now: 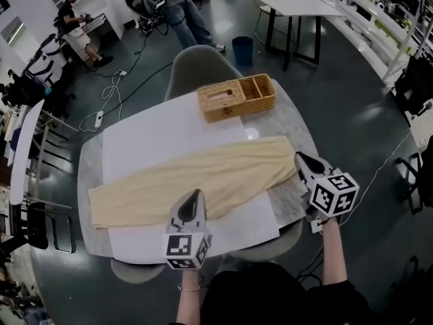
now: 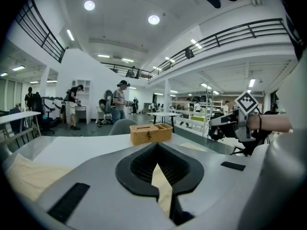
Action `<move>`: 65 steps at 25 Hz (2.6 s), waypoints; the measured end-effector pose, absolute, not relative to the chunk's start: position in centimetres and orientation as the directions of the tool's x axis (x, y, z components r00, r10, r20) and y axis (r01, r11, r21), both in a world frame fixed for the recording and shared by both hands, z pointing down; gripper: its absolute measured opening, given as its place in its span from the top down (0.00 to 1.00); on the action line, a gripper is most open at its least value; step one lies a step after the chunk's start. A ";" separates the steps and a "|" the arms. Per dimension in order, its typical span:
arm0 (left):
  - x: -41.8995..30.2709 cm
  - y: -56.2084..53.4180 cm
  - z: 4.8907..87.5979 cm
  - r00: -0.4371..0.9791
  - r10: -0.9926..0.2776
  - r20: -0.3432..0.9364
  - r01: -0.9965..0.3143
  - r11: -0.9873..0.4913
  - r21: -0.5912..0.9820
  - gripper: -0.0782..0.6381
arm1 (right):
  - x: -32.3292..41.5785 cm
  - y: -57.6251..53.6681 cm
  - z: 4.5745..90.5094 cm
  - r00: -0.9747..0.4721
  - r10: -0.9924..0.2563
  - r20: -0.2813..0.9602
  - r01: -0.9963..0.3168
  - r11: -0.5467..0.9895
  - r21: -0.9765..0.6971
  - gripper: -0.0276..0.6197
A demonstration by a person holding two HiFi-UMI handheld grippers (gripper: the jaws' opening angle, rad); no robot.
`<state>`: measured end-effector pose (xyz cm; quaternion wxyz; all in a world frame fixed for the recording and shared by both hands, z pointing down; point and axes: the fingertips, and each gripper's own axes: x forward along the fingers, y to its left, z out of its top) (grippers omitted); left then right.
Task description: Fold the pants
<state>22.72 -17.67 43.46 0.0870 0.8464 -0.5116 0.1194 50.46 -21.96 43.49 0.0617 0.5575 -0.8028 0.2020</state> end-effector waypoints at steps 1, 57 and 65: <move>22.8 -18.0 44.0 0.452 -0.839 0.303 -0.884 -0.467 0.029 0.87 | 50.6 -22.3 44.3 -0.365 -0.864 0.346 -0.923 0.288 -0.254 0.94; 23.0 -24.2 52.3 0.425 -0.786 0.449 -0.900 -0.418 0.121 0.87 | 53.0 -29.7 60.5 -0.363 -0.587 0.724 -0.932 0.215 -0.292 0.85; 21.9 -22.9 51.4 0.393 -0.807 0.441 -0.916 -0.387 0.108 0.87 | 51.6 -29.5 57.0 -0.304 -0.632 0.713 -0.948 0.274 -0.161 0.86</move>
